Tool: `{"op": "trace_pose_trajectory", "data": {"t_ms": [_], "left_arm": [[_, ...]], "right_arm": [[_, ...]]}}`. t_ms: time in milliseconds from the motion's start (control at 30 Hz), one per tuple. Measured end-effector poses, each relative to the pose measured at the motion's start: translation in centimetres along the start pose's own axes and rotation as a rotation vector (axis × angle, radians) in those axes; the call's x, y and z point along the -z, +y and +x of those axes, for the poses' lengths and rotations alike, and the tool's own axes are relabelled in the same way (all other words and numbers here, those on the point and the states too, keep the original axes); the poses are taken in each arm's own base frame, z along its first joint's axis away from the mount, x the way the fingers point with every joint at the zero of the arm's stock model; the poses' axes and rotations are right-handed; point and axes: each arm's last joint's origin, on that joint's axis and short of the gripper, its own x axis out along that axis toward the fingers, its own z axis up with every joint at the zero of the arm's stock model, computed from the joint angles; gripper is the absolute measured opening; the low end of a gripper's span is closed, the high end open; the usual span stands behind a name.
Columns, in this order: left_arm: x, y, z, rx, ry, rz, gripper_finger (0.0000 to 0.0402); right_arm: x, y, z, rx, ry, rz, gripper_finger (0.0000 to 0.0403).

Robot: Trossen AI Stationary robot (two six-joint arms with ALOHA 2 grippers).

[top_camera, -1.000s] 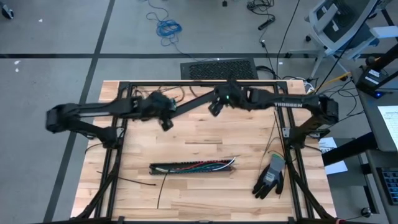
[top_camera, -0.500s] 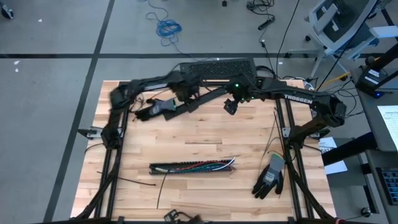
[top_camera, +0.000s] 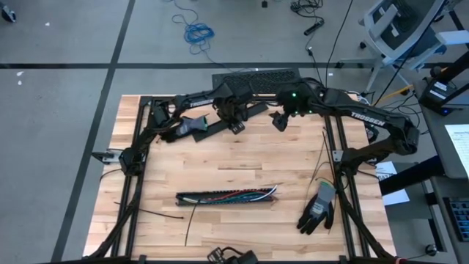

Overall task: Ziptie cables
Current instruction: Close the black cable duct

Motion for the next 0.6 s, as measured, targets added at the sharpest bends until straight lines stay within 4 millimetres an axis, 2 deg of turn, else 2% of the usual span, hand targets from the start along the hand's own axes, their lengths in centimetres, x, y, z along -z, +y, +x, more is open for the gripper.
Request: {"op": "trace_pose_trajectory", "data": {"t_ms": [133,267,367,467,500,600], "left_arm": [[0.0,-0.6,1.6,0.014,0.032,-0.011,0.0187],[-0.1,-1.5,1.8,-0.041,0.01,0.027,0.0178],[0.1,-1.7,1.9,-0.103,0.01,0.052,0.0128],[0.4,-1.9,2.1,-0.123,0.039,0.077,0.0033],[0.6,-2.1,2.1,-0.113,0.049,0.083,0.0018],[1.1,-3.3,2.3,-0.063,0.088,0.106,0.0005]], "right_arm": [[-0.1,-0.5,-0.5,0.012,-0.019,0.014,0.0284],[-0.1,-0.9,-0.9,0.023,-0.033,0.038,0.0284],[-0.1,-1.0,-1.3,0.024,-0.045,0.056,0.0284],[-0.1,-1.0,-1.6,0.021,-0.056,0.09,0.0284],[0.0,-1.0,-1.7,0.021,-0.058,0.097,0.0284],[0.0,-1.1,-2.3,0.02,-0.074,0.101,0.0284]]}}
